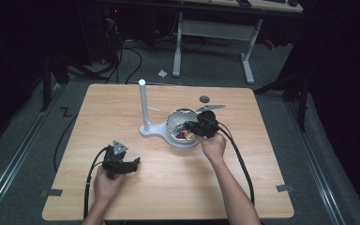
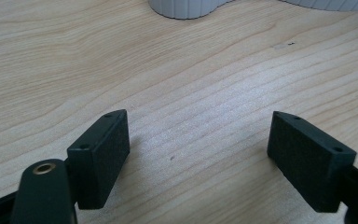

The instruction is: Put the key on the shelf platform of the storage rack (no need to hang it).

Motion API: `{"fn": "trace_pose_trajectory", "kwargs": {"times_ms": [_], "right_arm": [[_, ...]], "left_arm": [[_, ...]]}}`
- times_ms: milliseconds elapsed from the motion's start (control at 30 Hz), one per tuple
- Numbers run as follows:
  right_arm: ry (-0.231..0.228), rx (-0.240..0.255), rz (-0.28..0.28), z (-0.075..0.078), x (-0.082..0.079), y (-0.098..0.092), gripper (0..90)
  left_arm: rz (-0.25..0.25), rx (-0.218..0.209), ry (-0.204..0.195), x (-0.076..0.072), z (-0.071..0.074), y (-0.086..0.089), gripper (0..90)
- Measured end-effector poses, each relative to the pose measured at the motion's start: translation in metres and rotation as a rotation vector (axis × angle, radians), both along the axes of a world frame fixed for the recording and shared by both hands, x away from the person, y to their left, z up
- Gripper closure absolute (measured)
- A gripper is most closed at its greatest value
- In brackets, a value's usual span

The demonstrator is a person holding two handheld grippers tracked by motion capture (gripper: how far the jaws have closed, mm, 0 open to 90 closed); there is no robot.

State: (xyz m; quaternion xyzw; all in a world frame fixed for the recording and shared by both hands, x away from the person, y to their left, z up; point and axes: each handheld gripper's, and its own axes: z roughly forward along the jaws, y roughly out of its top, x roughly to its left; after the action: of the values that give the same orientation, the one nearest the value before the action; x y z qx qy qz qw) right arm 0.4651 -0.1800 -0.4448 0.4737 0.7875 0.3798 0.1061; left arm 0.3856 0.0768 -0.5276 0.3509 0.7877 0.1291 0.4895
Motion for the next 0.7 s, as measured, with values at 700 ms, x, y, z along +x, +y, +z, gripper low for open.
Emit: {"fn": "trace_pose_trajectory", "kwargs": {"times_ms": [700], "right_arm": [[-0.04, -0.059, -0.015, -0.0014, -0.001, 0.0018, 72.6]], "left_arm": [[0.001, 0.0, 0.0, 0.0001, 0.0, -0.0001, 21.2]]}}
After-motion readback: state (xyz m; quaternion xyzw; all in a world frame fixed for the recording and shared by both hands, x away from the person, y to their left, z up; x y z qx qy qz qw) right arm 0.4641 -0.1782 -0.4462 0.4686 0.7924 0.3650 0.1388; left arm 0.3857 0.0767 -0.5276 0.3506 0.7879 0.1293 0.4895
